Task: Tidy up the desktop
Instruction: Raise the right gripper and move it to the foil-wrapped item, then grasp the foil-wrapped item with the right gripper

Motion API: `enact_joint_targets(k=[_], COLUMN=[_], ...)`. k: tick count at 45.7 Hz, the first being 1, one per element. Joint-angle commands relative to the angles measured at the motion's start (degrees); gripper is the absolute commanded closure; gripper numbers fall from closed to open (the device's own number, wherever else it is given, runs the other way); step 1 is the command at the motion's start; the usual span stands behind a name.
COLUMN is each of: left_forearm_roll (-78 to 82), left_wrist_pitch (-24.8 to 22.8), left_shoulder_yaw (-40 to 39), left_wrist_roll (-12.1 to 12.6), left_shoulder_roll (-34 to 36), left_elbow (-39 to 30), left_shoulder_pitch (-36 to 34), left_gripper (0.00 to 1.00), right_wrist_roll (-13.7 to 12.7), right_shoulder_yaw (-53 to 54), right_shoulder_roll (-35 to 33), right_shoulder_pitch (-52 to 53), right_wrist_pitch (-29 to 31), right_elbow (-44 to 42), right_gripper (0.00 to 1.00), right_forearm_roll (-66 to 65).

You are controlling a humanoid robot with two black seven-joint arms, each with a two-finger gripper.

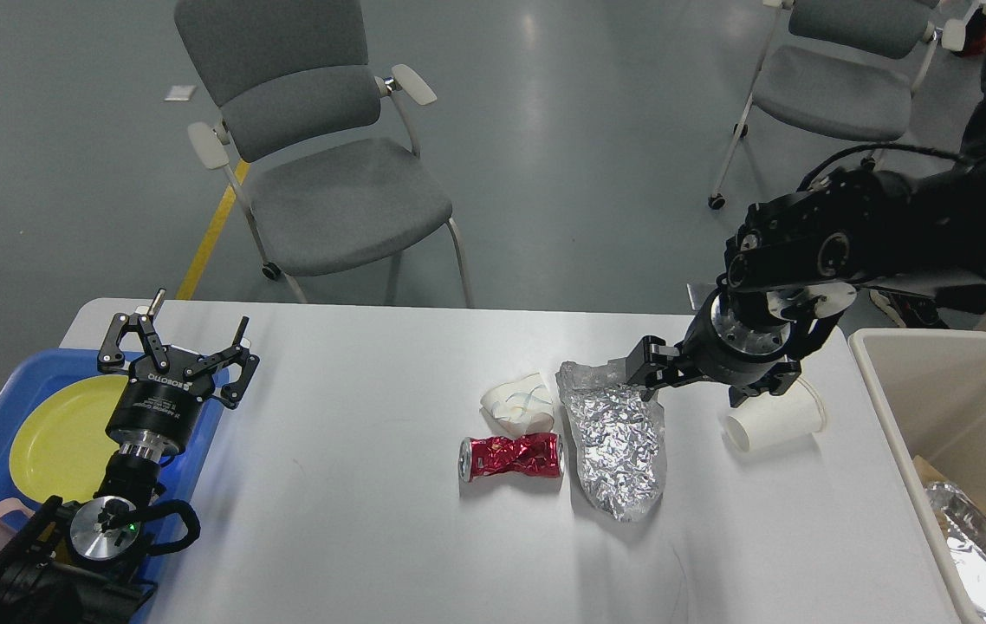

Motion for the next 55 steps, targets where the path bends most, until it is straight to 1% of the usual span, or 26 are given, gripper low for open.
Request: enact_joint_targets(k=[1,5,11,14,20,30,36,38,41,45,49,51,52,55], left_forearm_roll=[0.0,0.0,0.0,0.0,0.0,0.0,0.0,0.0,0.0,0.0,0.0,0.0,0.0,0.0], left_wrist_pitch=[0.0,0.0,0.0,0.0,0.0,0.0,0.0,0.0,0.0,0.0,0.0,0.0,0.0,0.0], left_shoulder_yaw=[0.0,0.0,0.0,0.0,0.0,0.0,0.0,0.0,0.0,0.0,0.0,0.0,0.0,0.0], left_wrist_roll=[0.1,0.1,0.1,0.1,0.0,0.1,0.1,0.0,0.1,0.1,0.1,0.1,0.1,0.1], left_shoulder_roll=[0.0,0.0,0.0,0.0,0.0,0.0,0.0,0.0,0.0,0.0,0.0,0.0,0.0,0.0], left_elbow=[0.0,0.0,0.0,0.0,0.0,0.0,0.0,0.0,0.0,0.0,0.0,0.0,0.0,0.0], left_shoulder_pitch=[0.0,0.0,0.0,0.0,0.0,0.0,0.0,0.0,0.0,0.0,0.0,0.0,0.0,0.0], left_gripper=[0.04,0.04,0.04,0.04,0.04,0.04,0.04,0.04,0.04,0.04,0.04,0.04,0.04,0.04], right_wrist_roll=[0.0,0.0,0.0,0.0,0.0,0.0,0.0,0.0,0.0,0.0,-0.1,-0.1,-0.2,-0.1], right_shoulder_yaw=[-0.1,-0.1,-0.1,-0.1,0.0,0.3,0.4,0.4,0.5,0.9,0.9,0.9,0.9,1.1], right_shoulder_roll=[4.9,7.2,8.1,9.2,9.1,9.4,9.2,9.2,9.1,9.0,9.0,9.1,9.0,9.0], right_shoulder_pitch=[-10.5,-17.1,-24.5,-27.9,-32.1,-36.7,-37.5,-37.5,-37.5,-37.4,-37.2,-37.3,-37.3,-37.3], right_wrist_pitch=[-0.9,-1.5,-2.3,-4.1,-7.9,-9.9,-11.1,-11.0,-11.0,-11.0,-10.8,-10.7,-10.6,-10.5], right_elbow=[-11.3,-19.1,-28.0,-31.5,-34.8,-37.1,-37.0,-36.9,-36.9,-36.7,-36.3,-36.2,-36.2,-35.5], right_gripper=[0.00,0.00,0.00,0.01,0.02,0.02,0.11,0.16,0.30,0.54,0.81,0.98,1.00,1.00], right_forearm_roll=[-0.2,-0.2,-0.8,-2.8,-7.3,-9.3,-9.1,-9.1,-9.0,-8.7,-8.7,-8.5,-8.5,-8.4])
